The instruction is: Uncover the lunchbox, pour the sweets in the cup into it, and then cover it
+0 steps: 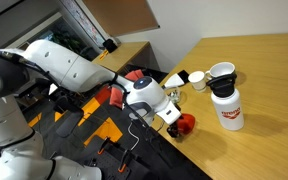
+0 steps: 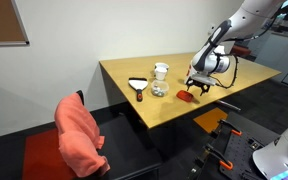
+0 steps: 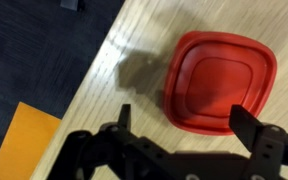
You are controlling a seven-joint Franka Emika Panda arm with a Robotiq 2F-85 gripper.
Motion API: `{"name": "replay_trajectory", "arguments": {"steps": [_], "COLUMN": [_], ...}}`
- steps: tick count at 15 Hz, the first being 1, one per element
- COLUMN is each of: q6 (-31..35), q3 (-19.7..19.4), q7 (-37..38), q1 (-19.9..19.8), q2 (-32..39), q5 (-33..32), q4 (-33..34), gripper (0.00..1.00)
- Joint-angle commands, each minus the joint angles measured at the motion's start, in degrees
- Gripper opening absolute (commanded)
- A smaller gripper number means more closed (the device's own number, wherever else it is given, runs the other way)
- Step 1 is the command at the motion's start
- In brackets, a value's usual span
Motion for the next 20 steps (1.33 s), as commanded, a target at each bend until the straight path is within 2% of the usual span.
{"name": "replay_trajectory", "arguments": {"steps": [1,4,7,9,10,12,20], "q6": [4.60,8.71,12.57,12.51,10.96,10.12,6.46], "q3": [0.77,3.87,9.82,10.59,8.53,6.46,0.25], "q7": [-4.22,-6.12,-6.41,-5.10,-4.98,-4.10,-2.96], "q1": [-0.03,-2.55,-7.66,-8.30,-6.21,-4.56,1.01], "q2": [-2.66,-2.39,-1.71,-1.11,-0.93,-0.79,0.30], "q5": [1.89,3.50,4.56,4.33,4.99,4.84,3.67], "q4": [-5.49,-6.93,-6.93,-6.55,-6.30,-6.17,-4.44], "gripper": [1.00,1.00,1.00,1.00,1.00,1.00,1.00]}}
